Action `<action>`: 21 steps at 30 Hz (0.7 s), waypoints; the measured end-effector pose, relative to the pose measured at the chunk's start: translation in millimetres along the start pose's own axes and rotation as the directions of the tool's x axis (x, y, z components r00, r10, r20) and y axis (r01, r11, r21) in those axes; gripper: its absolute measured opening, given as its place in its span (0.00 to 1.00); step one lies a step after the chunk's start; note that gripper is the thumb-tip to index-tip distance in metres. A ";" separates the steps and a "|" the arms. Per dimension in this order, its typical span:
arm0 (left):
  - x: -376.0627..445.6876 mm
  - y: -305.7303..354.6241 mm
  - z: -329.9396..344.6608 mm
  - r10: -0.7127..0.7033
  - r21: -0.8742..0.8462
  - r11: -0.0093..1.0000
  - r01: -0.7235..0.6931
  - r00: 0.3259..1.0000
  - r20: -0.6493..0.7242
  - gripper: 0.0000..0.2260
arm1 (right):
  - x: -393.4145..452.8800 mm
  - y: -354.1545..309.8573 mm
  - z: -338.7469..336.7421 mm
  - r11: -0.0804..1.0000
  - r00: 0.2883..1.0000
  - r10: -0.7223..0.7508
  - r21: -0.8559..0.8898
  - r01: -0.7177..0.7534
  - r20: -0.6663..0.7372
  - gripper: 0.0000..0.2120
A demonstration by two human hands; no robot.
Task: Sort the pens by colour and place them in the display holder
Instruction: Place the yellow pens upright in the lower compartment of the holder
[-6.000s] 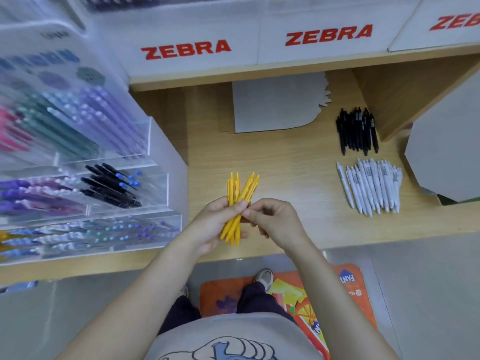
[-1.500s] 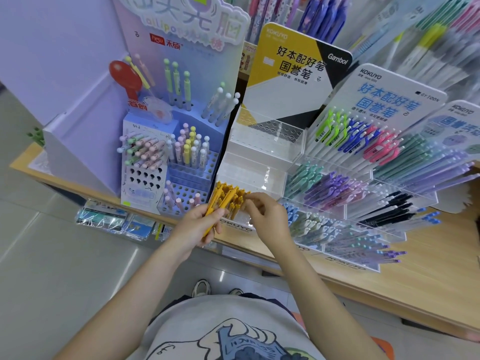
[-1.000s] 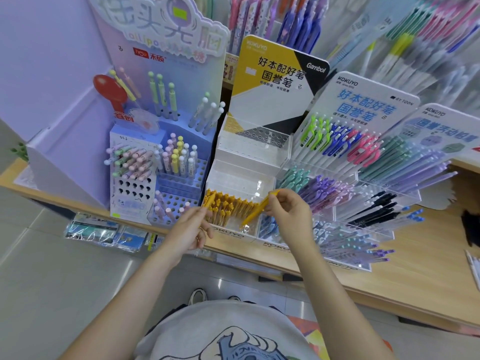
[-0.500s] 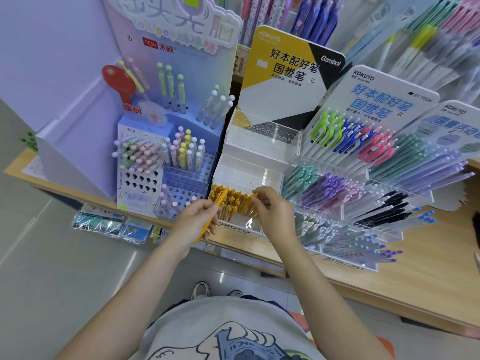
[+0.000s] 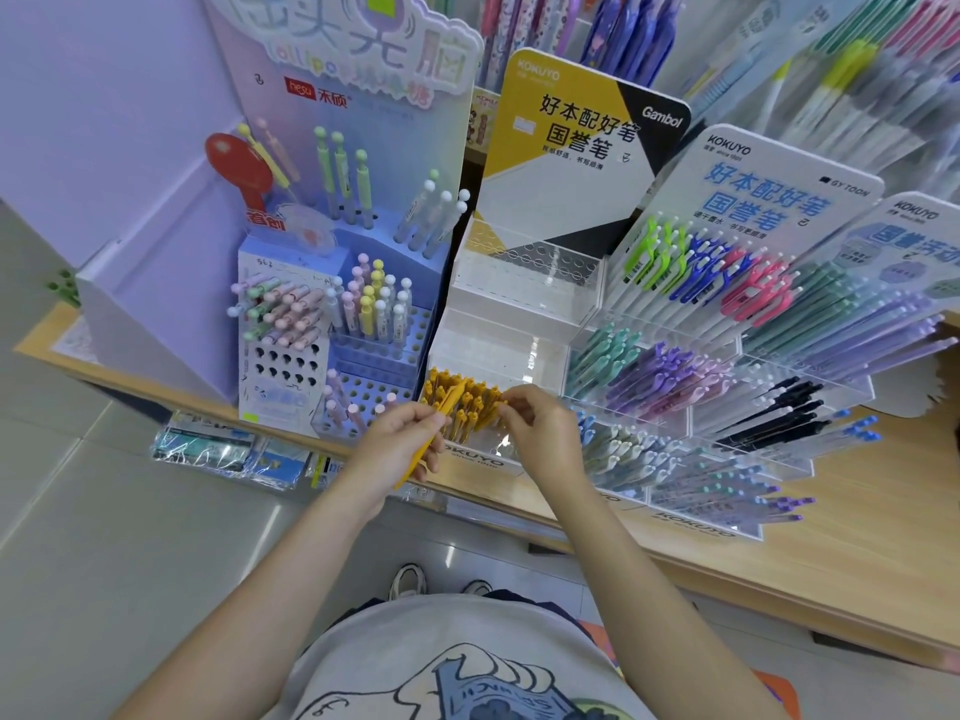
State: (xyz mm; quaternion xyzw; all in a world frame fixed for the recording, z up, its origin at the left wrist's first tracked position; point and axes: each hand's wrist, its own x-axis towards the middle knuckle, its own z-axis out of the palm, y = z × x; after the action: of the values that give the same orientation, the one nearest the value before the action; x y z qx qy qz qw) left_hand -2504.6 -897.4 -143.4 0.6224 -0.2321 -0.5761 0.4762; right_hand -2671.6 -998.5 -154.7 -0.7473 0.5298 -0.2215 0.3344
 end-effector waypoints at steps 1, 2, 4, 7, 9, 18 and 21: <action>-0.2 0.0 0.8 -0.003 0.002 1.000 0.003 1.000 0.003 0.08 | 1.2 -0.5 0.9 1.000 1.000 0.003 0.000 -0.003 0.003 0.06; -0.3 0.1 1.6 -0.009 0.005 1.000 0.009 1.000 0.005 0.08 | 2.6 -1.2 1.5 1.000 1.000 0.003 -0.001 -0.003 0.009 0.06; -0.3 0.4 2.8 -0.018 0.009 1.000 0.018 1.000 0.007 0.08 | 5.0 -3.6 1.6 1.000 1.000 -0.002 -0.007 0.003 0.026 0.05; -0.7 1.6 4.7 -0.018 0.008 1.000 0.018 1.000 0.009 0.09 | 8.0 -5.4 0.8 1.000 0.996 0.011 -0.015 -0.009 0.087 0.05; -1.9 2.4 6.5 -0.018 0.005 1.000 0.018 1.000 0.012 0.09 | 7.1 -5.3 0.8 0.999 0.990 0.035 -0.012 -0.033 0.134 0.06; -6.4 6.8 14.8 0.031 0.126 0.991 -0.041 0.997 0.077 0.05 | -14.2 -34.8 -26.8 0.849 0.956 0.131 0.468 -0.244 0.262 0.07; -5.4 6.7 21.0 0.059 0.161 0.984 -0.079 0.991 0.122 0.04 | -18.3 -37.0 -33.2 0.841 0.958 0.126 0.485 -0.241 0.259 0.06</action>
State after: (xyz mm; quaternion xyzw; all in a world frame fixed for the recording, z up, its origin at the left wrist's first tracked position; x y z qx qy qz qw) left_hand -2523.7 -902.6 -132.5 0.6167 -0.3282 -0.5733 0.4281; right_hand -2676.8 -982.2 -104.6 -0.5967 0.4817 -0.2380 0.5960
